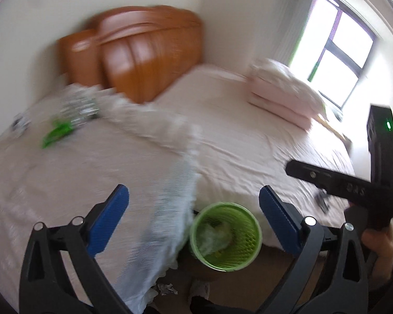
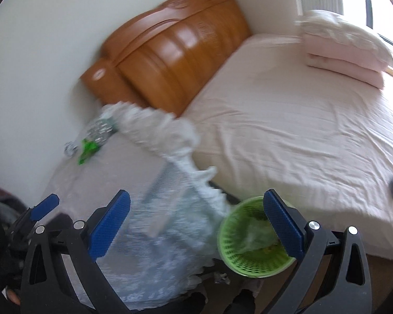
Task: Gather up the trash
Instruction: 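Move both tools back toward the trash on the bed, then grasp the crumpled paper with the left tool while the right tool grasps the green snack bag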
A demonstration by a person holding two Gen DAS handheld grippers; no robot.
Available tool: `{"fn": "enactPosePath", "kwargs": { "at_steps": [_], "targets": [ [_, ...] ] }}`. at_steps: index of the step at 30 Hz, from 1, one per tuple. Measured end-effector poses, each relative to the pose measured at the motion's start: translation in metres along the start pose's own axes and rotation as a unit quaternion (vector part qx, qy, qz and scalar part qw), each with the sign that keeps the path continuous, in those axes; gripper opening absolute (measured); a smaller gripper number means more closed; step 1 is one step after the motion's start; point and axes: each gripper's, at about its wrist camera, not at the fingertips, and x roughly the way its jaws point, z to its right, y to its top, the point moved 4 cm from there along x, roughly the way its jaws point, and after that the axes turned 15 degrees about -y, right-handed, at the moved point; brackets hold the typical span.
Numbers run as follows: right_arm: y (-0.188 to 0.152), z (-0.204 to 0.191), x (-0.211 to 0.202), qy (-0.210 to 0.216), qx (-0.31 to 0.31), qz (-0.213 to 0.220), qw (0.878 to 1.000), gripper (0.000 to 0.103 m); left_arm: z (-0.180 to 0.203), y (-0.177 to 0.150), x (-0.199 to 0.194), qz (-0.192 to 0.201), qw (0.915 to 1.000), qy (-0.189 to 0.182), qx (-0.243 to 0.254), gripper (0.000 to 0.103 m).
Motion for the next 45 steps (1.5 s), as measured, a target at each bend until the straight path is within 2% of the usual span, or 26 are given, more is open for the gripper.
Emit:
{"fn": "enactPosePath", "kwargs": {
  "at_steps": [3, 7, 15, 20, 25, 28, 33, 37, 38, 40, 43, 44, 45],
  "targets": [
    [0.0, -0.04, 0.004, 0.019, -0.024, -0.003, 1.0, 0.101, -0.044, -0.002, -0.027, 0.023, 0.9983, 0.025, -0.046, 0.095],
    [-0.001, -0.085, 0.011, 0.039, -0.051, -0.011, 0.998, 0.101, -0.095, -0.006, -0.058, 0.049, 0.9937, 0.065, -0.077, 0.095],
    [0.003, -0.183, 0.031, 0.067, -0.121, -0.026, 0.99, 0.101, -0.196, 0.009, -0.094, 0.077, 0.9824, 0.146, -0.086, 0.095],
    [0.01, -0.238, 0.048, 0.074, -0.143, -0.035, 0.986, 0.101, -0.281, 0.037, -0.088, 0.061, 0.9748, 0.204, -0.068, 0.095],
    [0.013, -0.283, 0.072, 0.068, -0.147, -0.053, 0.985, 0.101, -0.357, 0.065, -0.061, 0.033, 0.9792, 0.192, -0.057, 0.095],
    [0.014, -0.299, 0.085, 0.06, -0.136, -0.064, 0.987, 0.101, -0.397, 0.081, -0.034, 0.006, 0.9825, 0.185, -0.025, 0.095],
    [0.014, -0.313, 0.098, 0.044, -0.115, -0.075, 0.99, 0.101, -0.44, 0.101, 0.003, -0.019, 0.9854, 0.169, -0.003, 0.095],
    [0.014, -0.321, 0.107, 0.032, -0.109, -0.081, 0.99, 0.101, -0.452, 0.111, 0.026, -0.03, 0.984, 0.174, 0.024, 0.095],
    [0.014, -0.323, 0.11, 0.029, -0.109, -0.083, 0.99, 0.101, -0.455, 0.111, 0.029, -0.034, 0.9834, 0.176, 0.029, 0.092],
    [0.014, -0.327, 0.115, 0.026, -0.11, -0.086, 0.99, 0.101, -0.46, 0.111, 0.038, -0.044, 0.983, 0.174, 0.038, 0.078],
    [0.016, -0.333, 0.121, 0.023, -0.112, -0.087, 0.99, 0.101, -0.467, 0.108, 0.045, -0.055, 0.9789, 0.192, 0.044, 0.063],
    [0.017, -0.335, 0.123, 0.024, -0.112, -0.087, 0.99, 0.101, -0.47, 0.107, 0.046, -0.057, 0.9776, 0.198, 0.04, 0.051],
    [0.018, -0.338, 0.127, 0.025, -0.111, -0.087, 0.99, 0.101, -0.474, 0.107, 0.045, -0.058, 0.9792, 0.192, 0.028, 0.049]
  ]
}}
